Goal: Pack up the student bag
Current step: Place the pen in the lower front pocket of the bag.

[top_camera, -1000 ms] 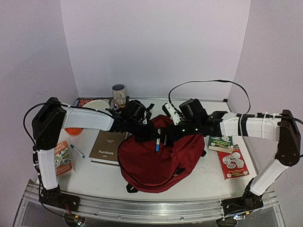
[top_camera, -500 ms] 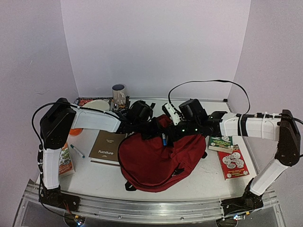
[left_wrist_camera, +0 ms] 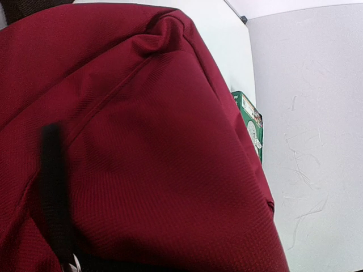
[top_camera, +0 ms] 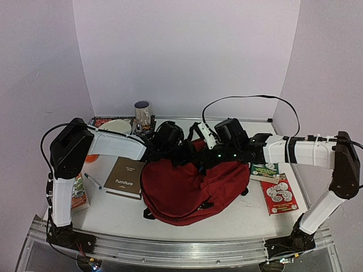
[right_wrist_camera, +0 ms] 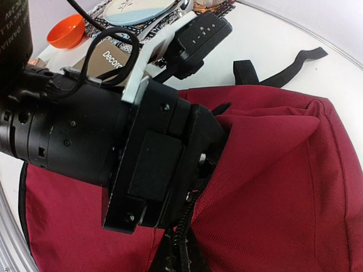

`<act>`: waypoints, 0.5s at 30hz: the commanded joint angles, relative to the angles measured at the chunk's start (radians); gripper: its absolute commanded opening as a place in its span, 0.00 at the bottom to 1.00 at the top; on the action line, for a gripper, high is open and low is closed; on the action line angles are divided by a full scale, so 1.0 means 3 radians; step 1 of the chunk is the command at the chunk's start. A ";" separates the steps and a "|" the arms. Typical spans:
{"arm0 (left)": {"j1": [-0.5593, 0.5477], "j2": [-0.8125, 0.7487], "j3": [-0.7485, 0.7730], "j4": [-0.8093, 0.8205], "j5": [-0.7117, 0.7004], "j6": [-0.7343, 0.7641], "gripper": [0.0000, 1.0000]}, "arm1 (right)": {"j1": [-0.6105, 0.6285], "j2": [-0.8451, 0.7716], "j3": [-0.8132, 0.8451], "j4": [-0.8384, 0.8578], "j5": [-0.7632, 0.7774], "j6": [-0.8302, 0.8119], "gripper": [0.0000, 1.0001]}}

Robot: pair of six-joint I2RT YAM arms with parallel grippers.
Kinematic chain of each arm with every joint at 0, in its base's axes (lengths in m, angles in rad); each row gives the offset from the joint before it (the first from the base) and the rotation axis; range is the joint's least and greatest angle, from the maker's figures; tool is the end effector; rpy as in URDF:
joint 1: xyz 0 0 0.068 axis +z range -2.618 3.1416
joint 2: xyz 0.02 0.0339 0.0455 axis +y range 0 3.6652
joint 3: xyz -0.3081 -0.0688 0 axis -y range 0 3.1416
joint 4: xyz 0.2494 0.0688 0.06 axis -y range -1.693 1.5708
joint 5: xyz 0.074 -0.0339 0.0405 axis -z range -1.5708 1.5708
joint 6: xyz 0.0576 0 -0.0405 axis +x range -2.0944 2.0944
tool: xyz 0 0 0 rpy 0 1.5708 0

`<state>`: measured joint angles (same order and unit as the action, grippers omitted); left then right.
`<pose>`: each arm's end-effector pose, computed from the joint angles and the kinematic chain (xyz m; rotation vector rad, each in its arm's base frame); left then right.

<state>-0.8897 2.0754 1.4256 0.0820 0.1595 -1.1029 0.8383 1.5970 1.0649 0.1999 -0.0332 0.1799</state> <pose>0.3166 -0.4052 0.2097 -0.1534 2.4386 -1.2295 0.2646 0.2971 0.3038 -0.6585 1.8556 0.7126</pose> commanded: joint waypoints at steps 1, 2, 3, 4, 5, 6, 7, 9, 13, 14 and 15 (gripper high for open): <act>0.0048 -0.0123 -0.0052 0.0227 -0.0184 0.0041 0.37 | 0.0082 -0.0040 0.0060 0.0080 -0.0090 0.0010 0.00; 0.0047 -0.0155 -0.0079 0.0228 -0.0181 0.0054 0.38 | 0.0081 -0.0045 0.0051 0.0085 -0.0065 0.0023 0.00; 0.0047 -0.0188 -0.0111 0.0227 -0.0178 0.0074 0.40 | 0.0080 -0.0057 0.0040 0.0091 -0.0031 0.0037 0.00; 0.0043 -0.0227 -0.0145 0.0224 -0.0173 0.0101 0.41 | 0.0083 -0.0070 0.0024 0.0094 0.0024 0.0051 0.00; 0.0040 -0.0275 -0.0189 0.0223 -0.0166 0.0125 0.43 | 0.0083 -0.0080 0.0008 0.0095 0.0072 0.0066 0.00; 0.0041 -0.0326 -0.0238 0.0223 -0.0160 0.0151 0.44 | 0.0082 -0.0093 -0.0009 0.0095 0.0115 0.0085 0.00; 0.0042 -0.0379 -0.0292 0.0220 -0.0160 0.0184 0.45 | 0.0079 -0.0104 -0.0021 0.0096 0.0182 0.0107 0.00; 0.0042 -0.0503 -0.0410 0.0202 -0.0164 0.0246 0.48 | 0.0076 -0.0114 -0.0046 0.0097 0.0312 0.0139 0.00; 0.0041 -0.0807 -0.0633 0.0094 -0.0211 0.0395 0.55 | 0.0075 -0.0108 -0.0072 0.0101 0.0421 0.0167 0.00; 0.0041 -0.0871 -0.0691 0.0034 -0.0257 0.0437 0.56 | 0.0074 -0.0108 -0.0079 0.0101 0.0442 0.0167 0.00; 0.0042 -0.0947 -0.0740 -0.0030 -0.0300 0.0480 0.58 | 0.0078 -0.0108 -0.0086 0.0101 0.0459 0.0171 0.00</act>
<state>-0.8846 1.9208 1.2456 0.1005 0.1274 -1.0267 0.8543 1.5970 1.0508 0.2092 0.0536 0.2139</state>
